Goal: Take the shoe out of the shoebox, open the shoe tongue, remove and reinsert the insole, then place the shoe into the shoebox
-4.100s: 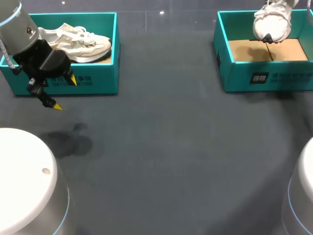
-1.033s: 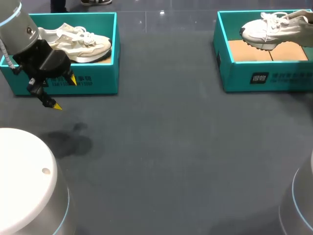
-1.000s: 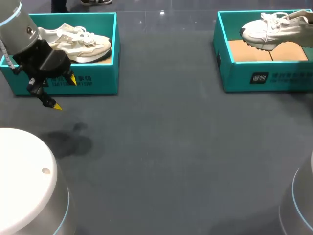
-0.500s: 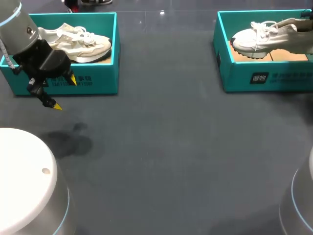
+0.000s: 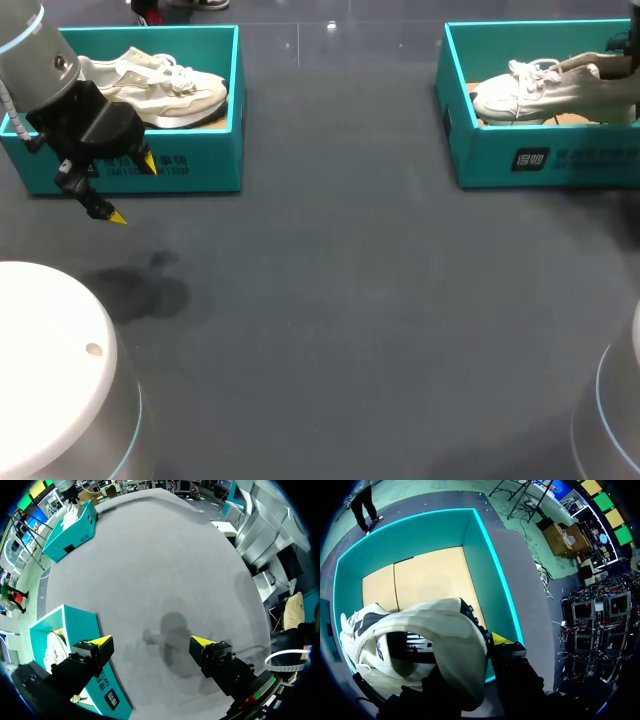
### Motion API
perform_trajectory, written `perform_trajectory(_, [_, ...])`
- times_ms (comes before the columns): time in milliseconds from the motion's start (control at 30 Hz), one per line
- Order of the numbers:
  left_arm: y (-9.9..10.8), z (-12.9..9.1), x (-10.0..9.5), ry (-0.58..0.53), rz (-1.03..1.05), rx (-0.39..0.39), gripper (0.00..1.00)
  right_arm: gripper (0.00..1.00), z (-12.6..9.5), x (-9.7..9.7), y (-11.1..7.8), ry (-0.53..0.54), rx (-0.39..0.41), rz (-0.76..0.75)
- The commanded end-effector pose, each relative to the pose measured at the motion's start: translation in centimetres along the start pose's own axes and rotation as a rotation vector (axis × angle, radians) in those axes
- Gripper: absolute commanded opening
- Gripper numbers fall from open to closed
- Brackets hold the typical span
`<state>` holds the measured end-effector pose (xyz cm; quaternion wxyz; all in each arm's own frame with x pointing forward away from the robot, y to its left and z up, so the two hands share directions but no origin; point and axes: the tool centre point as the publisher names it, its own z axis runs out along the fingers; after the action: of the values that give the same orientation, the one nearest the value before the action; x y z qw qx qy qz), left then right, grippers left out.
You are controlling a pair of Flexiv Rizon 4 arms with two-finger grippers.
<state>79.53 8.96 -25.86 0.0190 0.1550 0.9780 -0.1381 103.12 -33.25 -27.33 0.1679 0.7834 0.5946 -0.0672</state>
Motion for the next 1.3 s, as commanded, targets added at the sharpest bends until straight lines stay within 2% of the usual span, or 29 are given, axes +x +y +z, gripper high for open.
perform_trajectory(33, [0.0,0.0,0.0,0.001,0.000,-0.002,1.00,0.00,0.3,-0.3,0.5,0.000,0.015,0.008])
perform_trajectory(267, [0.0,0.0,0.0,0.001,0.000,-0.002,1.00,0.00,0.7,-1.0,0.4,-0.009,0.018,0.018])
perform_trajectory(633, [0.0,0.0,0.0,0.001,0.000,-0.002,1.00,0.00,1.9,-0.3,0.1,-0.006,-0.010,-0.027])
perform_trajectory(933, [0.0,0.0,0.0,0.001,0.000,-0.002,1.00,0.00,3.5,-0.1,0.1,-0.017,0.011,-0.036])
perform_trajectory(1300, [0.0,0.0,0.0,0.001,0.000,-0.002,1.00,0.00,4.5,-0.3,-1.4,-0.003,0.039,-0.030])
